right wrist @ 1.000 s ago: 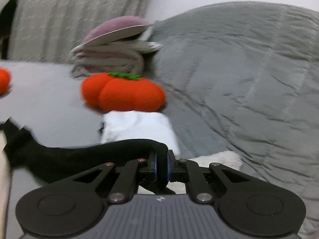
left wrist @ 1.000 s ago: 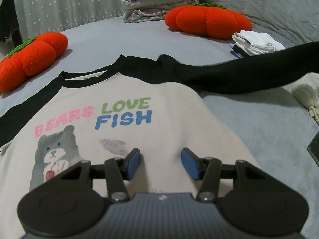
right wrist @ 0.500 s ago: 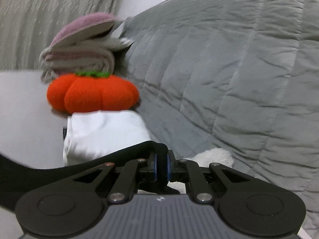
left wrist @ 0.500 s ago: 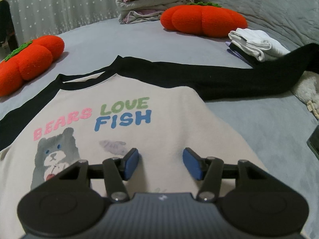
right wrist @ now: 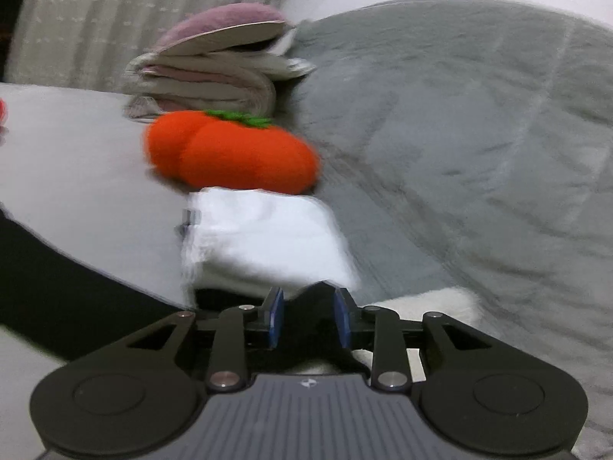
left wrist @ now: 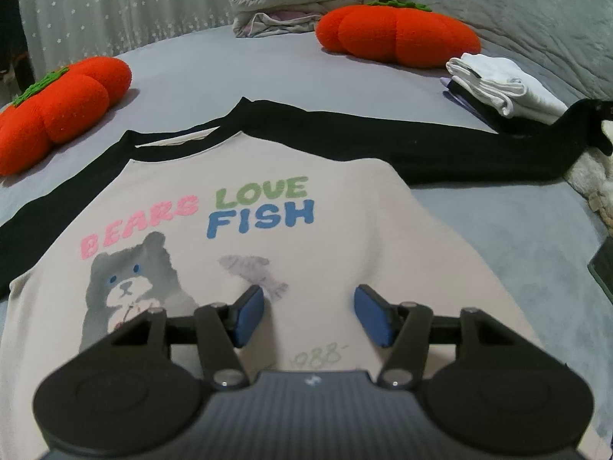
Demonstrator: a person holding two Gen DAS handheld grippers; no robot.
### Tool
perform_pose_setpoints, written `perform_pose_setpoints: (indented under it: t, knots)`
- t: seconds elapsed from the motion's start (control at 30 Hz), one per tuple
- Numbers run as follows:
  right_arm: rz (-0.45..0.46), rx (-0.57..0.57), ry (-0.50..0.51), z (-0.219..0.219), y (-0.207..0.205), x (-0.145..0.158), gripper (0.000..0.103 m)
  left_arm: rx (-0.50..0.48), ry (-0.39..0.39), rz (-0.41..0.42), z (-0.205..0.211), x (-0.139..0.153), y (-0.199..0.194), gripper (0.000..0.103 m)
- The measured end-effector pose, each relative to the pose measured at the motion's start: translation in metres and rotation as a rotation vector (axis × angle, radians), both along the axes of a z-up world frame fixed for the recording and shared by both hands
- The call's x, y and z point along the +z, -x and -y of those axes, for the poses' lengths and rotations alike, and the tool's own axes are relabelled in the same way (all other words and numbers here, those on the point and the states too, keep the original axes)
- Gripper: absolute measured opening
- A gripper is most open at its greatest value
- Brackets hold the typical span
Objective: Fold clothes
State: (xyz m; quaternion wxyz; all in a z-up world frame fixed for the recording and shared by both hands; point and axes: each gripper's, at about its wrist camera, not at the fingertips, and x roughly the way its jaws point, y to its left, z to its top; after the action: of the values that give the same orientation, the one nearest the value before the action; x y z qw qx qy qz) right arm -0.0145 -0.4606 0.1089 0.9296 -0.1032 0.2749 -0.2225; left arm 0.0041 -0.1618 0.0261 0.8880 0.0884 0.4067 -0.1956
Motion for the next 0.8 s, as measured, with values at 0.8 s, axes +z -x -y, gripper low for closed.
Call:
perform_pose_setpoints:
  t: [0.8]
  knots:
    - [-0.376, 0.350, -1.114, -0.049, -0.046, -0.087, 0.029, 0.003, 0.008, -0.017, -0.004, -0.001, -0.001, 0.057]
